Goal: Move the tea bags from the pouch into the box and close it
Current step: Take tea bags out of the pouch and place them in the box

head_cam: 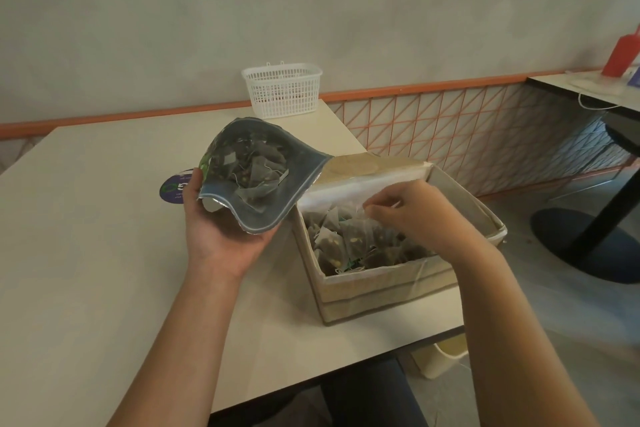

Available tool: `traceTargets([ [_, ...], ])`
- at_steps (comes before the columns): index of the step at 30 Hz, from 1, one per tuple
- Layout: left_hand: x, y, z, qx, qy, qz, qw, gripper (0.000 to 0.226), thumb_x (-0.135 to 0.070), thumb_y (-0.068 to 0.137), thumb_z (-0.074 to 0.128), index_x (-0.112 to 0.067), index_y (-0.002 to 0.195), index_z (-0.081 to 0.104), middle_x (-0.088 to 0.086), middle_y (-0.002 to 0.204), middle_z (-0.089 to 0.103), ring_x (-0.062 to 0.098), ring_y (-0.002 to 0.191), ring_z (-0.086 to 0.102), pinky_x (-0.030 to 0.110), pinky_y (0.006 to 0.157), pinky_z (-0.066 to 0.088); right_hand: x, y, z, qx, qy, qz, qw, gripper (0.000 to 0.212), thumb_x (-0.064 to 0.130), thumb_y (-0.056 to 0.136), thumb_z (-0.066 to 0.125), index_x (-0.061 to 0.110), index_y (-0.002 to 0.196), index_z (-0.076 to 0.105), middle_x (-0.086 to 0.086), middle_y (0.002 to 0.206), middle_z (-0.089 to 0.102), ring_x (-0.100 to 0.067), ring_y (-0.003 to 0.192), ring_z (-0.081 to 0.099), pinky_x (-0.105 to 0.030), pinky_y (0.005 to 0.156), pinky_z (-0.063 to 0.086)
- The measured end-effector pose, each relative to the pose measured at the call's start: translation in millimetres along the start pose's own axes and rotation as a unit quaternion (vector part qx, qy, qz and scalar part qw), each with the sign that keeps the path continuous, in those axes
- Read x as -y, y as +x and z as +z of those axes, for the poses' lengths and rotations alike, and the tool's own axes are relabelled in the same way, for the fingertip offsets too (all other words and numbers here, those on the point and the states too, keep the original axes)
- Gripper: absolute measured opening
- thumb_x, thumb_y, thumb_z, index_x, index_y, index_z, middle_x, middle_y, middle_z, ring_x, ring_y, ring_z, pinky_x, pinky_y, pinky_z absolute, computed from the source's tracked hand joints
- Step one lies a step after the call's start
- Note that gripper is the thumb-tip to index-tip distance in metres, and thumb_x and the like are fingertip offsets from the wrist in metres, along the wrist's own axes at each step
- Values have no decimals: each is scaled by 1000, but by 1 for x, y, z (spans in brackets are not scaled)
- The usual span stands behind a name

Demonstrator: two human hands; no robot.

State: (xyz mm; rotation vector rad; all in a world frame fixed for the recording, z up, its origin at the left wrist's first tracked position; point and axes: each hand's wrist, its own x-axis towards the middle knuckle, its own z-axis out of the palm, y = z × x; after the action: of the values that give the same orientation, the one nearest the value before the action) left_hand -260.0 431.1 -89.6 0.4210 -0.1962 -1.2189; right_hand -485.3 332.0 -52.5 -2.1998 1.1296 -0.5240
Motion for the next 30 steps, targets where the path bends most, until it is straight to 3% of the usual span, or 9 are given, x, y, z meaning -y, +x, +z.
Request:
traceTargets([
  [3,0,-1,0,1,5,-2,1000,51,-57,90,53,-18,116,74,16,139,59,39,129,55,49,107,43,4,-1,3,17,-19,3,1000,17,24,92,62,22,106,72,9,100,70,1,82,57,-10,69,43],
  [6,-2,-3,0,6,8,-2,1000,52,-58,91,52,-18,112,77,14,140,59,38,131,53,50,109,41,24,-4,4,-85,12,-31,996,9,25,93,60,25,96,69,14,91,67,0,79,59,-17,71,48],
  [9,-3,-3,0,5,11,-4,1000,51,-58,90,53,-21,116,75,12,140,59,37,132,52,50,115,35,59,-9,12,-145,56,-126,980,7,22,91,63,26,92,68,15,88,62,2,75,57,-8,65,45],
  [13,-2,-7,4,-14,28,6,999,55,-60,91,48,-17,100,81,9,122,70,28,113,65,42,102,47,99,-4,38,-42,3,-220,975,11,20,86,68,24,95,73,12,89,60,1,75,56,-7,69,42],
  [15,-3,-10,6,-28,24,12,999,51,-58,91,49,-18,92,82,7,116,71,26,111,64,38,99,46,113,11,53,-3,-56,-234,971,18,16,87,66,21,102,73,5,98,63,-9,89,60,-19,82,48],
  [17,-3,-12,7,-35,17,17,999,49,-57,90,52,-19,92,82,8,124,70,26,120,61,41,97,48,123,28,65,33,-126,-222,966,25,13,88,61,22,110,71,0,108,66,-17,100,60,-31,91,50],
  [22,-4,-12,8,-27,7,24,999,48,-58,91,51,-20,113,71,12,124,70,31,123,61,48,91,53,129,57,79,81,-254,-192,945,35,16,90,55,20,124,61,-1,110,66,-21,103,59,-29,82,42],
  [27,-5,-11,10,-25,7,18,1000,47,-57,90,54,-19,104,77,14,124,70,33,121,61,54,92,52,130,61,76,124,-268,-168,940,18,16,92,52,17,104,64,3,87,59,-19,87,52,-28,81,37],
  [30,-4,-13,11,-35,2,20,999,46,-57,89,56,-18,97,79,15,114,74,34,115,64,52,85,57,126,60,76,121,-265,-170,941,24,18,91,53,18,111,67,-2,106,60,-20,93,50,-29,85,40],
])
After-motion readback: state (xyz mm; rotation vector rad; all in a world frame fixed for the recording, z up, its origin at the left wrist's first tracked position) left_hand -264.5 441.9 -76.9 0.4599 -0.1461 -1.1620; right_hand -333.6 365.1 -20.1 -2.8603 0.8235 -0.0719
